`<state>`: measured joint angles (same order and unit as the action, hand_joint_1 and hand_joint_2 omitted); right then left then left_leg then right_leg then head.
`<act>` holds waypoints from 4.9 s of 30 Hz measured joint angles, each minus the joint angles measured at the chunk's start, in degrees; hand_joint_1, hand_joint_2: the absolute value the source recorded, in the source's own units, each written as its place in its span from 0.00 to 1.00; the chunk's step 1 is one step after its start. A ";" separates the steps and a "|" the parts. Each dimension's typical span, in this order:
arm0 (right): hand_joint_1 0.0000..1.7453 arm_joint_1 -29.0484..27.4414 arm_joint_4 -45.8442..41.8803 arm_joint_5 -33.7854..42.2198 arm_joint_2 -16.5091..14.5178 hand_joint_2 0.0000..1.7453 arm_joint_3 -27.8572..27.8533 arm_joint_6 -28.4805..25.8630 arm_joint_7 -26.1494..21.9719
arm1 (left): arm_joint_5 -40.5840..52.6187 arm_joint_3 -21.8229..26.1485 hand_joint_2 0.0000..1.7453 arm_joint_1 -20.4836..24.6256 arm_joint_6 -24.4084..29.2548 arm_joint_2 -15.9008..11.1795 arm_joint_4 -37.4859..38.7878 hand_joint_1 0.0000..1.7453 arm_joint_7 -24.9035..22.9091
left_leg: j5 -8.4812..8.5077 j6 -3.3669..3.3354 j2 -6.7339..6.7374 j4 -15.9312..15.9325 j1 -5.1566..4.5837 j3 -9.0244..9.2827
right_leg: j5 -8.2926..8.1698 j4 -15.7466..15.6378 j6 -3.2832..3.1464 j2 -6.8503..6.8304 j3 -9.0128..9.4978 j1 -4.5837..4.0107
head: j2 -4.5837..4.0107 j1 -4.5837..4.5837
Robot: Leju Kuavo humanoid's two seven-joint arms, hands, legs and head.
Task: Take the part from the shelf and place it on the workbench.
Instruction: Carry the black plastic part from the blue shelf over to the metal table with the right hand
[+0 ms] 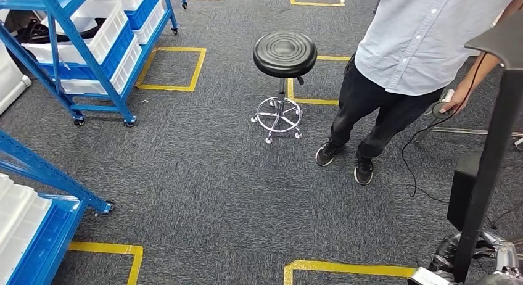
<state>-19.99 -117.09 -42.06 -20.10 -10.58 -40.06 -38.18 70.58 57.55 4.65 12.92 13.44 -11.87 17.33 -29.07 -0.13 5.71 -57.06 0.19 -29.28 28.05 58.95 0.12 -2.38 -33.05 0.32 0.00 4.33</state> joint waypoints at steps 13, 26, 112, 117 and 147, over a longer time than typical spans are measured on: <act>1.00 0.56 0.87 0.02 -0.02 1.00 0.05 -0.02 -0.04 | 0.00 0.17 1.00 -0.31 0.11 -0.27 0.00 0.00 -0.22 | 0.61 -0.31 -9.82 -2.25 0.46 -2.28 | -0.30 0.17 -1.33 8.29 -0.04 -0.03 | 0.00 0.01; 1.00 0.68 1.25 0.10 -0.01 1.00 -0.04 -0.02 -0.06 | 0.00 0.86 1.00 -0.26 0.15 -0.46 0.00 0.00 -0.31 | 0.45 -1.39 -1.72 0.04 0.53 -0.86 | 1.69 6.92 1.60 1.00 -3.62 0.92 | 0.00 0.26; 1.00 0.83 2.15 -0.04 -0.34 1.00 -0.42 -0.04 -0.38 | 0.02 1.01 1.00 -0.09 -0.27 -0.47 0.00 0.00 1.09 | 0.77 -2.23 -5.58 -0.84 0.93 -1.78 | 3.81 8.72 2.00 3.96 -5.01 0.45 | 0.00 1.05; 1.00 0.68 2.35 -0.04 -0.34 1.00 -0.45 -0.04 -0.38 | 0.00 1.03 1.00 -0.23 -0.49 -0.50 0.00 0.00 1.23 | 0.28 -2.05 -1.85 -0.92 0.88 -1.44 | 2.38 10.35 2.42 1.79 -5.48 0.89 | 0.00 1.05; 1.00 0.41 2.86 -0.81 -0.45 1.00 -0.16 -0.04 -0.25 | -0.16 1.07 1.00 -0.30 -1.31 -0.71 0.00 0.00 2.54 | 0.49 -2.29 -2.72 -1.00 0.88 -1.57 | 3.28 12.52 2.77 2.48 -6.96 0.90 | 0.00 1.03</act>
<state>-19.58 -114.23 -42.87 -20.55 -10.74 -40.11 -38.44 70.41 58.62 4.36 11.62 12.73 -11.87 19.87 -28.58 -2.42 2.99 -58.06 1.07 -30.85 31.33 71.48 2.89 0.10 -40.00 1.23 0.00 5.37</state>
